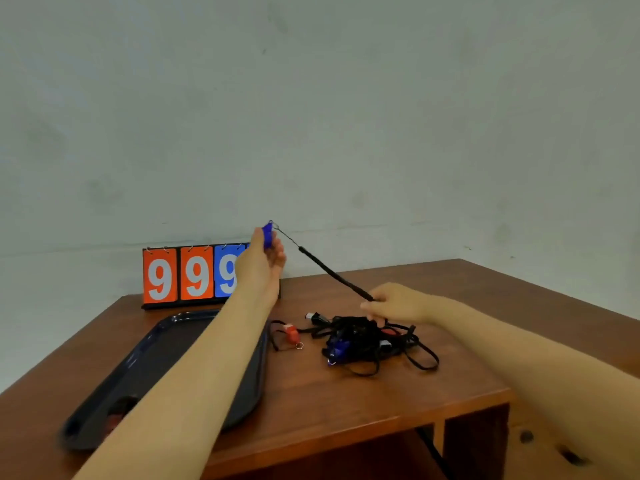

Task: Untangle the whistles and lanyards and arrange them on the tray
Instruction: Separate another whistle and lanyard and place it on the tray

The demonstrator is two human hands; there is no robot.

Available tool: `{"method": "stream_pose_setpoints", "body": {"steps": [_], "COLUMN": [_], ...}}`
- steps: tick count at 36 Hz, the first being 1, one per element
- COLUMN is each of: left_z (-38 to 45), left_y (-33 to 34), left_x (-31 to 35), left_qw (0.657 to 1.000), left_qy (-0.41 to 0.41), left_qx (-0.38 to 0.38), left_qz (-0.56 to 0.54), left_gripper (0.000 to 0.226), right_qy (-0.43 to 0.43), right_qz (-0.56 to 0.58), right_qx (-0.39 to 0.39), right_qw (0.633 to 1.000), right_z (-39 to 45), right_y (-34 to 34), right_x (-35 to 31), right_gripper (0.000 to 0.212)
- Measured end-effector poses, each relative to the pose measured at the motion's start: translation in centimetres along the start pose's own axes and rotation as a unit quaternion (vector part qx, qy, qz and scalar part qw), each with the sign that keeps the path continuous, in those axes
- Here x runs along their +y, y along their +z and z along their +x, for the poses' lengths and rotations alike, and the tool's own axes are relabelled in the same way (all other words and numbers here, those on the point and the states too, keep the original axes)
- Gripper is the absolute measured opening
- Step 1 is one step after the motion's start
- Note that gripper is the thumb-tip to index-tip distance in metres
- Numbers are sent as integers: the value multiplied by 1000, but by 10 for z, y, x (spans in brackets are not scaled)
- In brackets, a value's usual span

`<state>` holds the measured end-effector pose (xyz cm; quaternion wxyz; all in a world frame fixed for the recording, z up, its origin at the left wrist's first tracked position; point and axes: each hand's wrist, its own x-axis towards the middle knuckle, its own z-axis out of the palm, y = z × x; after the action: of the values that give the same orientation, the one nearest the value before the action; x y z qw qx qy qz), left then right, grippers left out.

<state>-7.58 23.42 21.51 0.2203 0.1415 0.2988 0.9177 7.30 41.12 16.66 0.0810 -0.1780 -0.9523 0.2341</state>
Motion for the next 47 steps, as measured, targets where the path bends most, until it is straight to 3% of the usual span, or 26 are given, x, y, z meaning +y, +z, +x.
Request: {"method": "stream_pose_setpoints", "body": {"steps": [4, 7, 9, 12, 14, 16, 21, 24, 31, 37, 40, 43, 47], "left_z": [11, 19, 26, 34, 37, 38, 40, 39, 18, 22, 26, 30, 40], "left_y": [-2, -7, -12, -18, -19, -19, -24, -26, -14, 11, 10, 8, 6], "left_x": [22, 30, 29, 25, 22, 18, 5, -5, -43, -57, -65, -66, -65], "left_qw": [997, 992, 986, 977, 974, 970, 961, 954, 937, 916, 907, 875, 843], "left_qy": [48, 52, 48, 47, 48, 50, 42, 8, -47, -24, -4, 54, 131], "left_qx": [63, 95, 115, 123, 112, 106, 87, 62, 3, -63, -119, -173, -200], "left_qz": [24, 59, 108, 170, 193, 213, 259, 294, 345, 394, 403, 449, 481], "left_gripper": [22, 23, 24, 25, 26, 26, 29, 22, 20, 25, 19, 19, 18], "right_qy": [52, 69, 74, -5, -57, -70, -32, 26, 24, 79, 99, 14, -57], "right_qz": [46, 239, 437, 668, 720, 684, 407, 270, 130, 20, -50, 65, 271], "right_qx": [9, 88, 155, 200, 193, 179, 183, 202, 254, 209, 182, 181, 84], "right_qw": [998, 965, 883, 717, 665, 703, 895, 941, 958, 975, 977, 981, 957], "right_z": [10, 26, 39, 49, 47, 45, 42, 35, 30, 47, 55, 58, 64], "right_y": [1, -12, -31, -75, -103, -121, -134, -120, -62, -18, 2, 20, 47], "right_x": [21, 17, 2, -30, -51, -63, -62, -48, 10, 58, 75, 62, 25], "right_gripper": [39, 42, 37, 33, 27, 25, 28, 20, 31, 24, 41, 44, 36]}}
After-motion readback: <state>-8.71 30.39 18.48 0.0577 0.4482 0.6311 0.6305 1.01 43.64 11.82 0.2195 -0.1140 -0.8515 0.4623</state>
